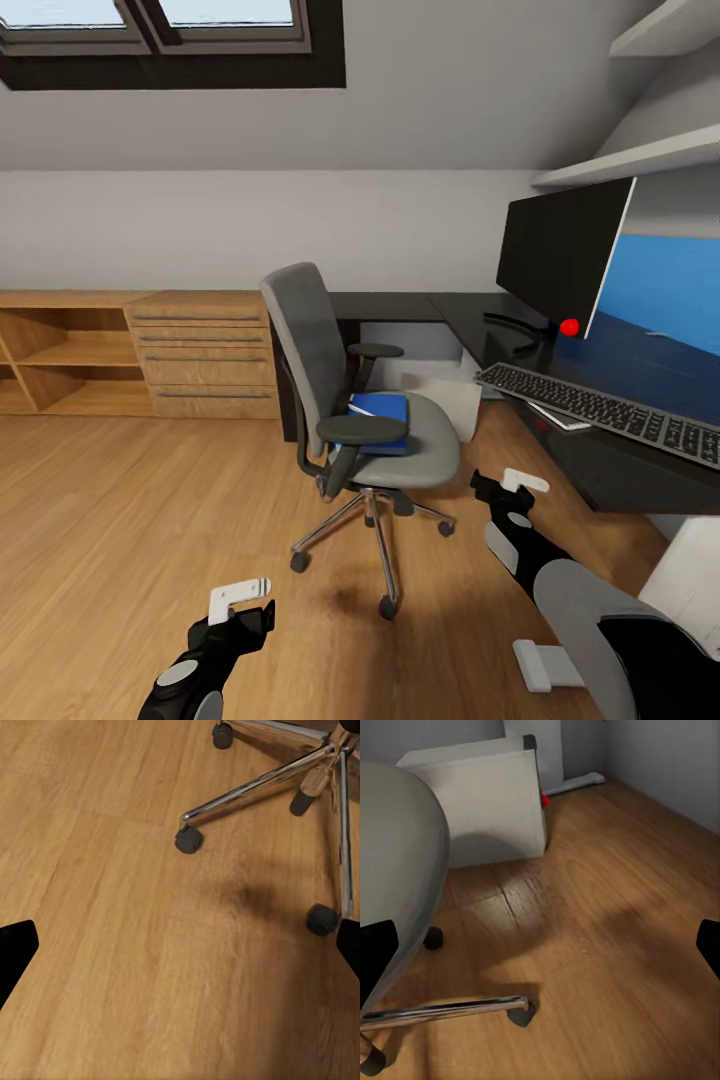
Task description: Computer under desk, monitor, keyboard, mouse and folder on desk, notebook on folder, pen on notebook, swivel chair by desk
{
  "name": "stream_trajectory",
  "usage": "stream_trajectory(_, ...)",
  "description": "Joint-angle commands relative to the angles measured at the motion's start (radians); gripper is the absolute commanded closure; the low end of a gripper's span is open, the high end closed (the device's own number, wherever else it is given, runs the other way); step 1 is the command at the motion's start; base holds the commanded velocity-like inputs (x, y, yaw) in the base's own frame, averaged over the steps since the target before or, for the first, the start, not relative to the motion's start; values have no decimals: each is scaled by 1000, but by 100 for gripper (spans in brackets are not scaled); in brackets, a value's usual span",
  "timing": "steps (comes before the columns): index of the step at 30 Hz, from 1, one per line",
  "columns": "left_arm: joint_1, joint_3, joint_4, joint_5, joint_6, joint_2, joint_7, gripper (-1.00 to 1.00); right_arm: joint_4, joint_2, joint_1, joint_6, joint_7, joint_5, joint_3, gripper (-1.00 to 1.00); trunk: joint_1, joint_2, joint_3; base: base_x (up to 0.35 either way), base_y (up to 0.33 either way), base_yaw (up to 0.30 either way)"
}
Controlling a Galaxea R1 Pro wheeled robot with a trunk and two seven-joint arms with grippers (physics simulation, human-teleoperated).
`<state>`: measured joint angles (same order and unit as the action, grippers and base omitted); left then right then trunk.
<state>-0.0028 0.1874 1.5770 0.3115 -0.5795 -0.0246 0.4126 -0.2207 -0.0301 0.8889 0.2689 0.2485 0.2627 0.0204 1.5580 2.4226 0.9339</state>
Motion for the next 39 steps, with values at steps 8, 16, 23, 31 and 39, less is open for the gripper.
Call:
stream_trajectory(8, 0, -1, 1, 11, -2, 0, 9, -100, -6, 1, 1, 11, -14, 134, -40, -100, 0, 0, 1, 0, 0, -12)
stream_trajectory(16, 0, -2, 1, 11, -2, 0, 9, -100, -3, -1, 0, 1, -101, 367, -52, -100, 0, 0, 1, 0, 0, 0)
stream_trajectory(23, 0, -2, 1, 11, -2, 0, 9, -100, -2, 2, 1, -8, -110, 420, -51, -100, 0, 0, 1, 0, 0, 0)
stream_trajectory(31, 0, -2, 1, 11, -2, 0, 9, -100, -1, 3, 1, -9, -111, 429, -51, -100, 0, 0, 1, 17, 3, 0)
stream_trajectory(39, 0, -2, 1, 11, -2, 0, 9, -100, 1, 3, 1, -11, -112, 431, -51, -100, 0, 0, 1, 232, 79, 0)
